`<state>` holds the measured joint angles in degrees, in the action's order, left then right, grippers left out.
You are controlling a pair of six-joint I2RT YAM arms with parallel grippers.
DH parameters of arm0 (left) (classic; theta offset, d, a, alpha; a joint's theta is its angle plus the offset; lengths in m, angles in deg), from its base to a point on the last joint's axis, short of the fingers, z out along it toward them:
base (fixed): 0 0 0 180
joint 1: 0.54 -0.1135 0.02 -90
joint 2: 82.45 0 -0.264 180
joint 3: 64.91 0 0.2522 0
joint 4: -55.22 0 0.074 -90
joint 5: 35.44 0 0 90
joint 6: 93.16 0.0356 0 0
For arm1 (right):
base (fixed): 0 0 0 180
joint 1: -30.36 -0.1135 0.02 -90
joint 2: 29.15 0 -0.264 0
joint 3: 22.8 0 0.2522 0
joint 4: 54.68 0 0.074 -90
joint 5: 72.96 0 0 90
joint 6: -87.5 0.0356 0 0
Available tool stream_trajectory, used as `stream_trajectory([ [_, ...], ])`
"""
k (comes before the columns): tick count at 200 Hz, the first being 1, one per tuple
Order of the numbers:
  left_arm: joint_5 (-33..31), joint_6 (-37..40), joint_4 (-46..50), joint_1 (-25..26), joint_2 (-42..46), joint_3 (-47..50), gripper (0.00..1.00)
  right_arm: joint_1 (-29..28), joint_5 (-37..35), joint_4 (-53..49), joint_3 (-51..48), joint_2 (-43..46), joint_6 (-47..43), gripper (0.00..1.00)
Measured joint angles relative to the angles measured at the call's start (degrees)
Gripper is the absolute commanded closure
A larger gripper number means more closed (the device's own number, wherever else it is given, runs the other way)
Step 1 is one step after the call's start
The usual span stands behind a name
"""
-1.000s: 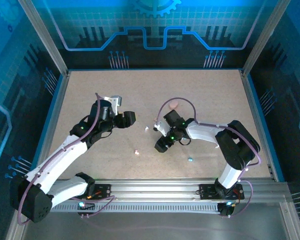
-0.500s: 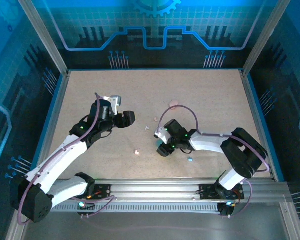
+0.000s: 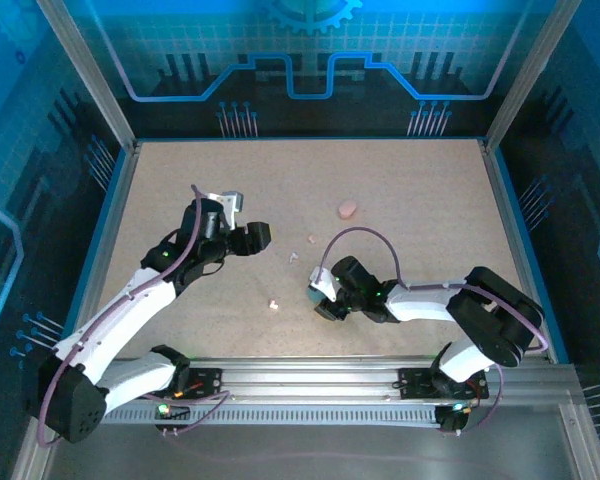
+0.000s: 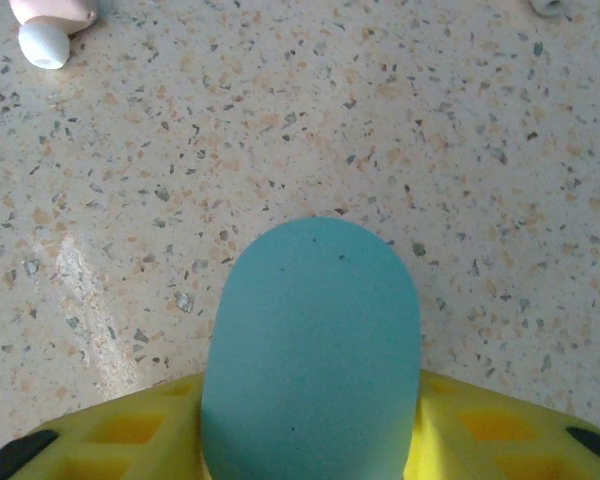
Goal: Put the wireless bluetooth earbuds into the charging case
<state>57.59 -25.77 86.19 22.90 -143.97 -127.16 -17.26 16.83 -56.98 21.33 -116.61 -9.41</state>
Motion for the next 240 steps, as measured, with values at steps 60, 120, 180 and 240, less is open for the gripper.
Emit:
stream_trajectory([
  [60, 6.08, -1.86, -1.31, -0.04, -1.60, 0.00, 0.26, 0.02, 0.02, 0.44, -1.46, 6.56, -1.53, 0.67],
  [120, 20.00, -9.42, -7.89, 0.04, -5.66, -1.38, 0.22, 6.80, 4.61, -0.44, 0.83, 27.85, -3.30, 0.65],
  [180, 26.45, -12.13, -12.66, 7.17, -11.47, -9.77, 0.23, 9.97, 10.36, -1.60, 8.00, 28.55, -4.76, 0.65],
  [240, 27.45, -13.53, -13.14, 8.52, -14.43, -10.73, 0.53, 10.08, 11.41, -1.66, 9.77, 27.19, -4.79, 0.64],
])
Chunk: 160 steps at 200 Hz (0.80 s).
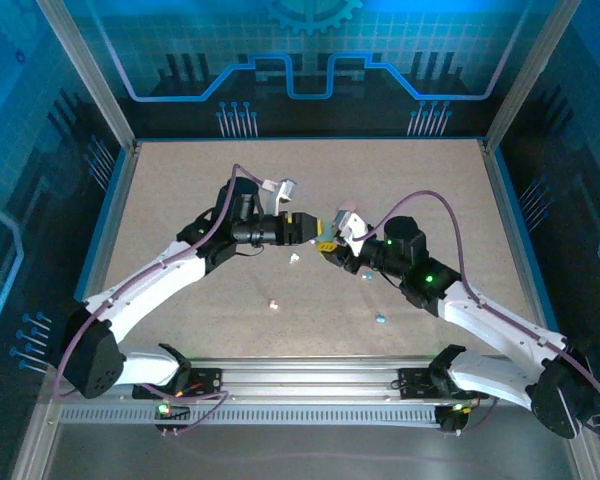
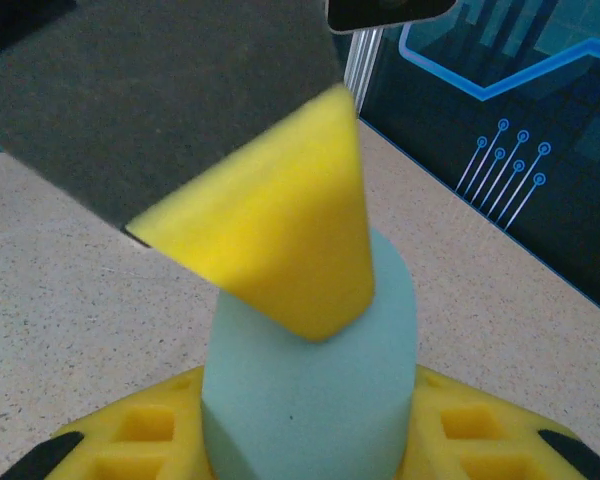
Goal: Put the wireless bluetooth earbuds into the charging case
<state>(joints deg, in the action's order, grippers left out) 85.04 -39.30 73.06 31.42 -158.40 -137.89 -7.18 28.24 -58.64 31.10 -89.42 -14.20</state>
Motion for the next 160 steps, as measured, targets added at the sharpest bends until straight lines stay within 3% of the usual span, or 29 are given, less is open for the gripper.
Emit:
stream_trajectory([
  [43, 0.20, -0.94, 0.52, 0.15, -0.04, -1.42, 0.90, 0.02, -0.61, -0.33, 0.44, -0.48, 0.07, 0.57],
  [84, -0.85, -6.12, -2.12, 0.20, 0.02, -1.22, 0.92, 0.22, -1.90, -1.60, 2.32, 0.02, -1.75, 0.37],
  [108, -1.31, -11.76, -6.47, 0.13, 1.20, 0.83, 0.92, 2.34, -0.70, -1.25, 2.38, 1.73, -4.79, 0.38],
  [160, -2.05, -21.09, -14.64, -0.02, 2.51, 3.08, 0.91, 8.83, 11.04, 1.46, 2.69, 1.79, -4.39, 0.44],
])
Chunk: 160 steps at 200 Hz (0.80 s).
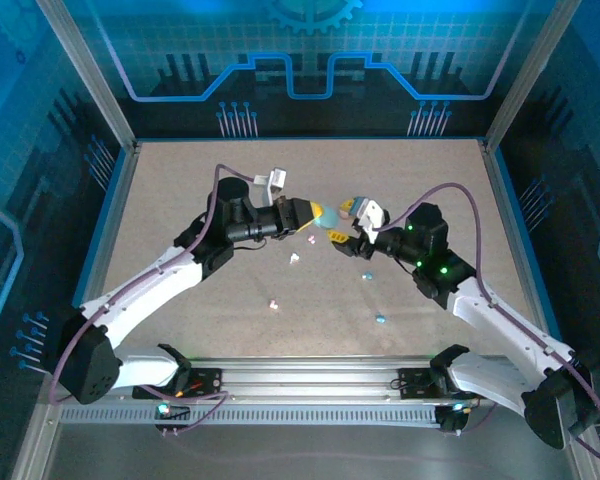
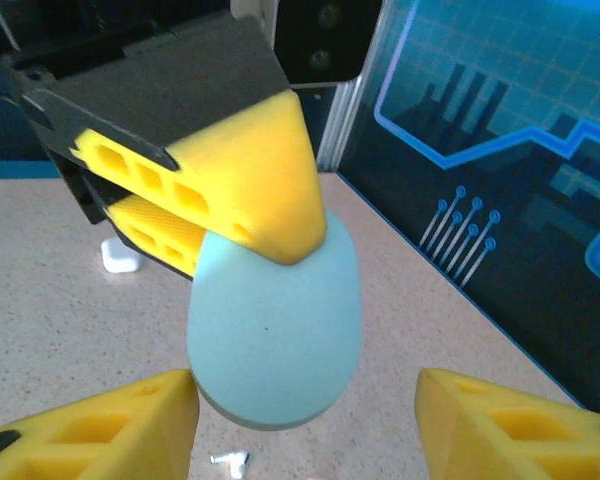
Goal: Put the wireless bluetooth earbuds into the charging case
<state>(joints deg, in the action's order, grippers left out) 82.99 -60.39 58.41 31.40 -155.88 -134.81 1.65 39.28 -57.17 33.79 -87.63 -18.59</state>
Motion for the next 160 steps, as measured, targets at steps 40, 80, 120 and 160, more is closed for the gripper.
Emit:
stream_trajectory([
  [40, 0.17, -2.64, -1.92, 0.00, 0.87, 0.61, 0.90, 0.31, 3.80, 3.13, 0.20, -1.55, 1.55, 0.48],
  [80, 0.39, -2.89, -2.71, -0.02, 1.07, 0.81, 0.89, 0.52, 6.36, 3.82, 2.21, -3.19, 2.89, 0.50],
  [120, 0.33, -2.93, -3.13, -0.15, 1.40, 0.83, 0.87, 0.68, 7.87, 3.78, 3.37, -3.80, 3.45, 0.56],
  [160, 0.42, -2.45, -3.04, -0.22, 1.99, 1.03, 0.66, 1.14, 9.46, 2.78, 4.04, -3.80, 3.50, 0.62],
])
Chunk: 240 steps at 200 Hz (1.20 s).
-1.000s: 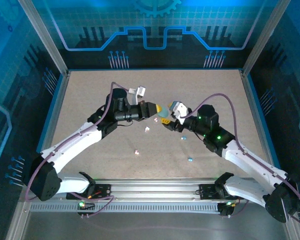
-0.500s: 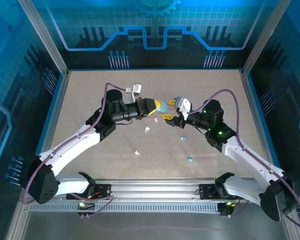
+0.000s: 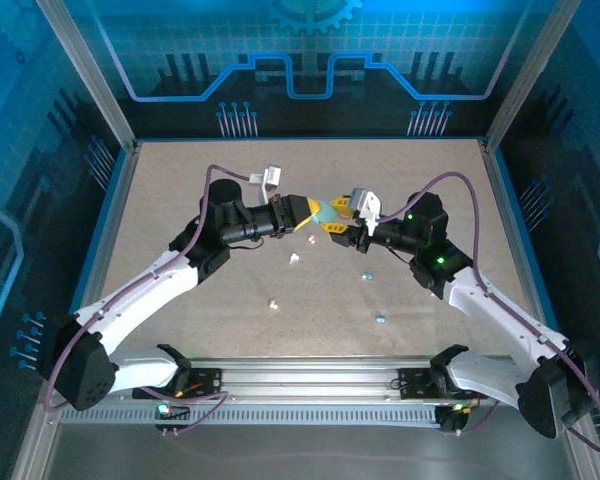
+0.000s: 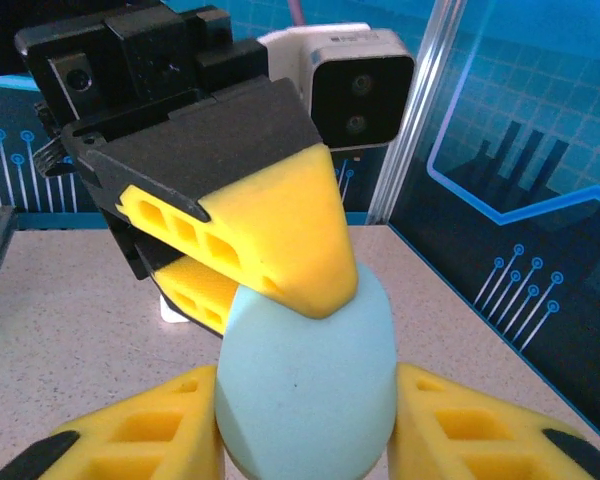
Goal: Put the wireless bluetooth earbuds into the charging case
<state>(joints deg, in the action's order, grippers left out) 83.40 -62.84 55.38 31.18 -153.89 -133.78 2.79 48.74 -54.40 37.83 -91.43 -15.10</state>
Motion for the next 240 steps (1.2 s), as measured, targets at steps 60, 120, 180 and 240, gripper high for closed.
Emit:
stream_trajectory([
  [60, 1.51, 21.79, 1.31, 0.07, 6.45, 1.14, 0.34, 3.32, 12.48, -10.10, 9.27, -3.45, 3.54, 0.62],
  [120, 4.70, 48.94, 0.24, 0.07, 11.69, 6.73, 0.33, 3.69, 24.83, -19.15, 16.76, -6.62, 5.35, 0.62],
  [180, 7.50, 52.83, -4.98, 0.07, 9.77, 6.73, 0.36, 3.63, 27.32, -22.82, 18.47, -8.41, 5.31, 0.61],
  [240, 9.01, 54.16, -5.09, 0.33, 8.70, 6.73, 0.39, 3.58, 27.32, -23.06, 18.47, -8.41, 5.40, 0.61],
])
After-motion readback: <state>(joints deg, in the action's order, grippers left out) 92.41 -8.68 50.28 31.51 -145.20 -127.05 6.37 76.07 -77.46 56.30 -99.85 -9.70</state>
